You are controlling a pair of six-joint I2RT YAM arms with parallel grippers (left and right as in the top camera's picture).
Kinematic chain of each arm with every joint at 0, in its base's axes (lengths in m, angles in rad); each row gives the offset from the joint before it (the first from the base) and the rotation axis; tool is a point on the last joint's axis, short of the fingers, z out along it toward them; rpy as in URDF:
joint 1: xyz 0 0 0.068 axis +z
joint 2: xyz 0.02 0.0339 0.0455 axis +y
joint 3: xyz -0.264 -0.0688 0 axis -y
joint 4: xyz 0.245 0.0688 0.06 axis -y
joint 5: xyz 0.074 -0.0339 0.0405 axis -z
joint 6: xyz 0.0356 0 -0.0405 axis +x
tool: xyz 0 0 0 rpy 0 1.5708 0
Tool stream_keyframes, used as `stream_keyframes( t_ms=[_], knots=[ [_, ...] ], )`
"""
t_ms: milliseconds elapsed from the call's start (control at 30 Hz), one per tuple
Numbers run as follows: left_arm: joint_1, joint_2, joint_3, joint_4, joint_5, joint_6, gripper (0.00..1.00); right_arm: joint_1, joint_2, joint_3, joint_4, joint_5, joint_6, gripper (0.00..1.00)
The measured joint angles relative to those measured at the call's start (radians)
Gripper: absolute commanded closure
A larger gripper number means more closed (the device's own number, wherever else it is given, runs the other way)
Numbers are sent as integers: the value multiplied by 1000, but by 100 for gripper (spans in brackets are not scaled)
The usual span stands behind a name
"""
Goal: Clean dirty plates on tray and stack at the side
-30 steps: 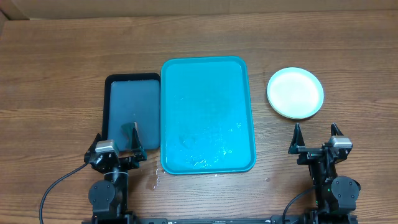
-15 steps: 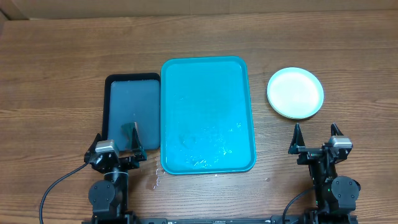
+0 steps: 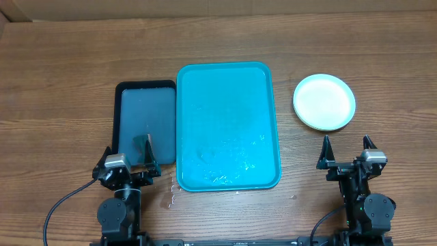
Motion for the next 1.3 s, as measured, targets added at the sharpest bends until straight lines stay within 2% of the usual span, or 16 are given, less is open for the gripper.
stream_keyframes(
  t_ms=[1300],
  knots=[
    [0, 0, 0, 0, 0, 14, 0, 0, 0, 0, 0, 0, 0, 0]
  ],
)
